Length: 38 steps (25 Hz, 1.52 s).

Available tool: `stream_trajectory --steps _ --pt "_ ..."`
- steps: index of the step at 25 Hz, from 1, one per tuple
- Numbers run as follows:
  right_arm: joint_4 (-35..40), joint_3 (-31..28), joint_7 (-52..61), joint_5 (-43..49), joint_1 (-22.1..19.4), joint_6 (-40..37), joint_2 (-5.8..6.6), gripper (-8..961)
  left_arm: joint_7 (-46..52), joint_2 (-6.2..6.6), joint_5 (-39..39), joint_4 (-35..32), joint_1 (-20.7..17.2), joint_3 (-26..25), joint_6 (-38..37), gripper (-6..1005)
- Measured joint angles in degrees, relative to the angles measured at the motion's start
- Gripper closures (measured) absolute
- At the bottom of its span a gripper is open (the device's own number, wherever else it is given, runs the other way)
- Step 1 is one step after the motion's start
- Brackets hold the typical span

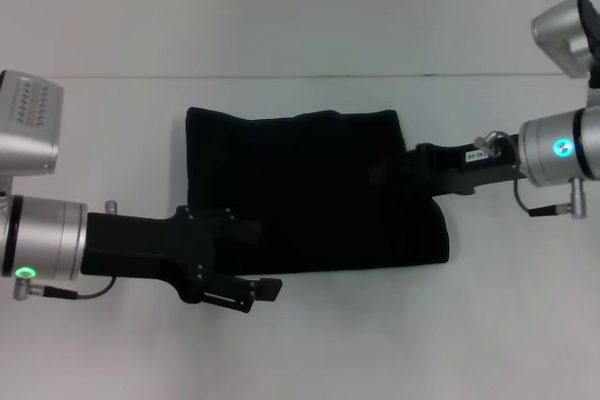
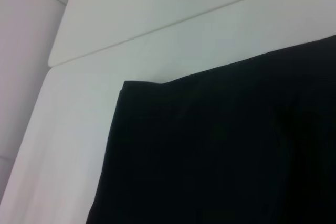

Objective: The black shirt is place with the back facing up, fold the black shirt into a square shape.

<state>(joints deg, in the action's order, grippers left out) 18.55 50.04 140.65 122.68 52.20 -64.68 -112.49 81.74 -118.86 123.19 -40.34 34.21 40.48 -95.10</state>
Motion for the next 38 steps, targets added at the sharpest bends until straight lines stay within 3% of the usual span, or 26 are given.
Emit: stream_trajectory --steps 5,12,20,25,36,38 --pt "-1.4 0.2 0.1 0.0 0.0 3.4 -0.97 303 0.0 0.22 0.1 0.0 0.0 -0.3 0.4 50" --pt "-1.6 -0.3 0.0 -0.3 -0.9 4.4 -1.41 302 0.1 0.55 0.1 0.0 0.4 -0.4 0.4 51" --pt "-1.6 -0.3 -0.2 -0.5 -0.6 6.3 -3.01 302 0.1 0.73 0.1 0.0 0.9 -0.5 1.0 53" --pt "-1.4 -1.0 -1.6 -2.6 -1.0 9.2 -3.93 413 -0.1 0.74 0.1 0.0 0.9 -0.5 1.1 54" --pt "-1.7 -1.1 -8.1 -6.4 -1.4 11.3 -5.23 888 -0.2 0.73 0.1 0.4 0.6 -0.3 2.7 57" --pt "-1.7 -1.1 -9.5 -6.7 -1.5 12.0 -5.81 893 -0.2 0.66 0.1 0.4 0.6 -0.2 3.0 57"
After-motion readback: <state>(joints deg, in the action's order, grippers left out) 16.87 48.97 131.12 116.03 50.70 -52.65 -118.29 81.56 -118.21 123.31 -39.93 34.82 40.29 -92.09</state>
